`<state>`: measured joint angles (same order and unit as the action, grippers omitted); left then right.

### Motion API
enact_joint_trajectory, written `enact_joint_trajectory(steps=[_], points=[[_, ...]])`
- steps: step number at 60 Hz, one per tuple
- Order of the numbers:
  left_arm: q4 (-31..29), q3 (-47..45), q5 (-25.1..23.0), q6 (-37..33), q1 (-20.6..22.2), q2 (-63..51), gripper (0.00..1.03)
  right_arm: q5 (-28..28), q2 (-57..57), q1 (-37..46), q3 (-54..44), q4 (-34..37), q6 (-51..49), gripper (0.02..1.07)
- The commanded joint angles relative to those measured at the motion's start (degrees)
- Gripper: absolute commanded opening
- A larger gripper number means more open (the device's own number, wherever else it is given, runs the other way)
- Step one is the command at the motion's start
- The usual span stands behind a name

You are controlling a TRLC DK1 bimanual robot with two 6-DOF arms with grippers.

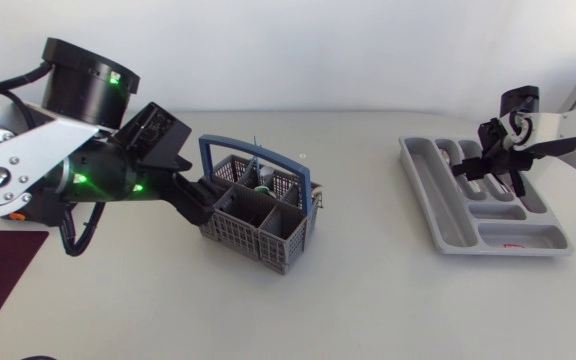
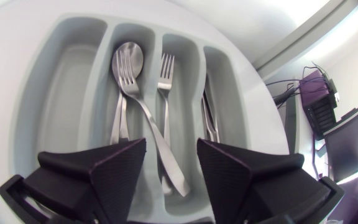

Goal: Unload the cutlery basket into the drawer organizer.

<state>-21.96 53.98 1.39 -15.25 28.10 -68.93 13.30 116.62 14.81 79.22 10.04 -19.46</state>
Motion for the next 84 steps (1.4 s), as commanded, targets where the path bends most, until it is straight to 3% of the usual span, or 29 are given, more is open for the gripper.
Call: enact_joint_trajectory(steps=[1,15,32,38,48,55,71,84], points=[[0.77,-2.30,-0.16,-0.22,-1.38,1.69,0.92,-1.00,-7.19,-1.19,-5.48,-1.34,1.01,0.79],[2.44,-5.46,-0.16,-1.37,-2.35,3.54,0.92,-3.19,-18.36,-5.67,-16.20,-3.36,-0.05,0.79],[3.15,-6.51,-0.16,-1.72,-3.49,3.27,0.92,-2.58,-20.20,-9.45,-16.82,-3.36,-2.07,0.79],[3.06,-6.87,-0.07,-1.37,-2.96,3.18,0.92,-4.77,-18.18,-7.16,-14.45,-2.75,-5.06,0.79],[2.71,-7.66,-0.07,-1.19,-1.99,4.06,0.92,-17.52,-12.03,1.01,-5.57,4.46,-10.42,0.79],[2.88,-8.45,-0.07,-1.37,-1.64,4.33,0.92,-22.62,-7.90,5.41,1.29,10.26,-15.87,0.79],[3.41,-8.45,0.02,-1.89,-1.55,4.06,0.92,-29.82,1.24,9.36,15.97,24.59,-24.31,0.79],[3.06,-9.68,-0.07,-3.12,-0.85,5.73,0.92,-30.35,4.23,8.92,17.37,26.08,-27.65,0.79]])
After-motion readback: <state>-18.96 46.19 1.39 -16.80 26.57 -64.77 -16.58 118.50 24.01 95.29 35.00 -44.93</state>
